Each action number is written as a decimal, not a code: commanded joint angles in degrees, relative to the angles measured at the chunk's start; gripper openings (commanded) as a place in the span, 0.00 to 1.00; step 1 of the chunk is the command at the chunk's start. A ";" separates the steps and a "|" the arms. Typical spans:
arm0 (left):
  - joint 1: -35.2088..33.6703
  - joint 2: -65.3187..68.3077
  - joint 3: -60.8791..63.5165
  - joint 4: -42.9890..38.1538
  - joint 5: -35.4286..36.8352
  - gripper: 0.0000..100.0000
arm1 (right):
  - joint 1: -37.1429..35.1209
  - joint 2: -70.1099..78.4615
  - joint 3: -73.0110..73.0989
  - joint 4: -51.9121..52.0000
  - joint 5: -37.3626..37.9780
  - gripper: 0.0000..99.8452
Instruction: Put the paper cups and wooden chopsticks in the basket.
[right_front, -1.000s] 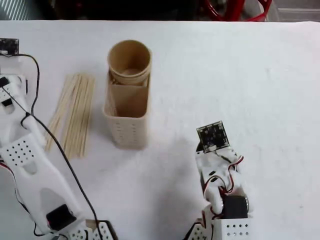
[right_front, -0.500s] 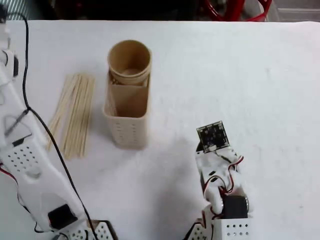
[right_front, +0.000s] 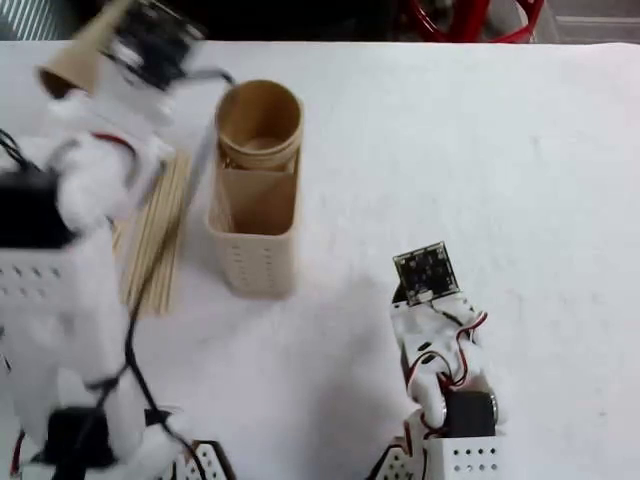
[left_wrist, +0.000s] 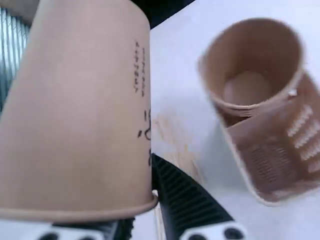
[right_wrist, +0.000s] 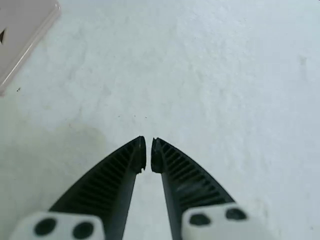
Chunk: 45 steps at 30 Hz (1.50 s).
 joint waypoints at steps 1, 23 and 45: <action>6.46 -7.96 12.40 -6.42 0.18 0.02 | -0.04 -0.48 -0.70 -1.19 0.70 0.04; 15.96 -7.96 13.54 -3.43 2.37 0.03 | 0.31 -0.48 -0.62 -1.19 0.70 0.04; 12.09 -8.48 23.03 -11.96 5.01 0.11 | 0.31 -0.48 -0.62 -1.19 0.70 0.04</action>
